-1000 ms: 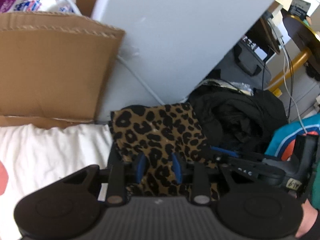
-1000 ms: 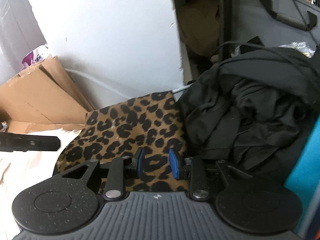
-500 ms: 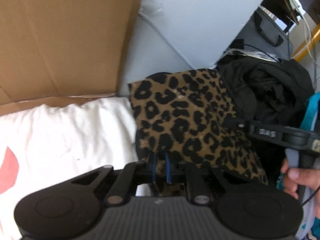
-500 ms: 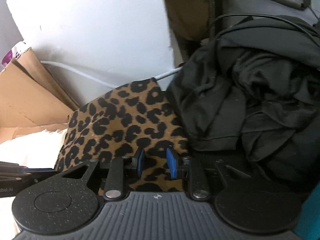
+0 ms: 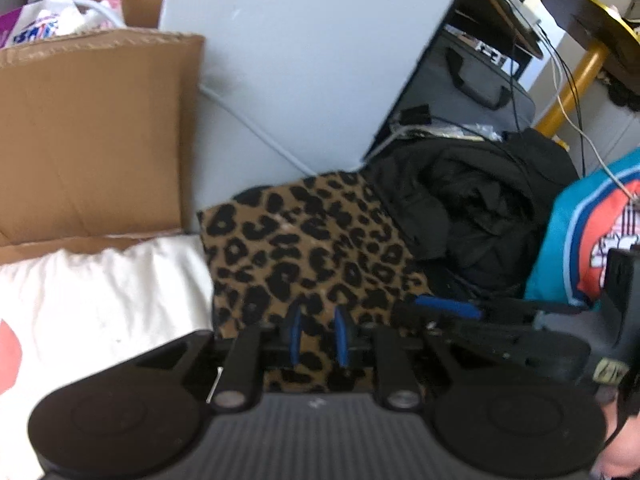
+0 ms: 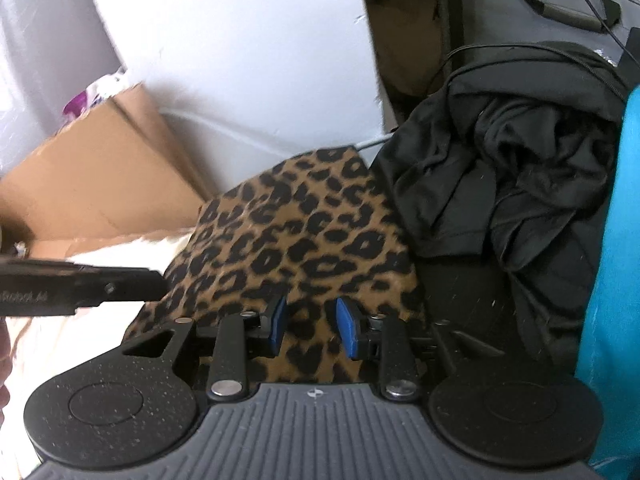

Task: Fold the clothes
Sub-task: 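Lower the folded leopard-print pants onto the black clothes pile with both tools, then press the pants bundle down beside the black clothes with both tools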

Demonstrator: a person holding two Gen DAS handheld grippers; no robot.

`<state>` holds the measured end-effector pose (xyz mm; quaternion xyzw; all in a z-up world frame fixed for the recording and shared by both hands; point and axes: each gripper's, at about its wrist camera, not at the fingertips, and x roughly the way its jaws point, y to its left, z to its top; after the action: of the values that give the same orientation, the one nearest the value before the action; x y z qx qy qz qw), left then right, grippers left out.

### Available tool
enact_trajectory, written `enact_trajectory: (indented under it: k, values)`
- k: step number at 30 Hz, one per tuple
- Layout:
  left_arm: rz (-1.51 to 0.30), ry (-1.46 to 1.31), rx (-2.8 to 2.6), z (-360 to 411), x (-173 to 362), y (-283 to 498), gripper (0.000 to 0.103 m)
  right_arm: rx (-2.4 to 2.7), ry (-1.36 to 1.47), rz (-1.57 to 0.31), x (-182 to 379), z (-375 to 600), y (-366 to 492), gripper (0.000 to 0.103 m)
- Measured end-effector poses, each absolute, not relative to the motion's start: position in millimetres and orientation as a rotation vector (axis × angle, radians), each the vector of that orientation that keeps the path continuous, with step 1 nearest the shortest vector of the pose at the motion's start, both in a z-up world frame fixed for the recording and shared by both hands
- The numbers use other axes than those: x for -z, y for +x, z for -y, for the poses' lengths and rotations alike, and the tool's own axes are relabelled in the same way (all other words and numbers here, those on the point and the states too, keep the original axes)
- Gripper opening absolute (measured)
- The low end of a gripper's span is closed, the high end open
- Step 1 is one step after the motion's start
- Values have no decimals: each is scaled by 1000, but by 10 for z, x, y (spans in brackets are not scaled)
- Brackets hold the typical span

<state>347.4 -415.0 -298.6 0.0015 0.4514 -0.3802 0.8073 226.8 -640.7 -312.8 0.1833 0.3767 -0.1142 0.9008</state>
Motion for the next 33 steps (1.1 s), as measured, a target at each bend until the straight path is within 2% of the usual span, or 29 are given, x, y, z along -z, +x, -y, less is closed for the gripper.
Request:
enact_trajectory:
  k: [5,9,15,33]
  values:
    - [-951,42,812,4161,3091,3336,18,211,353,-783,3206,6293,2171,36]
    - [-940,74,811,4170,3174,3225,25,213,359,-779,3210,6278,2062,36]
    - [-921,158,822,4114,3259,3066,26,243,353,-791,3297,6292,1716,36]
    - [-985,109,757,3746,3271,2735,26,337,409,-779,3304,6239,1007,36]
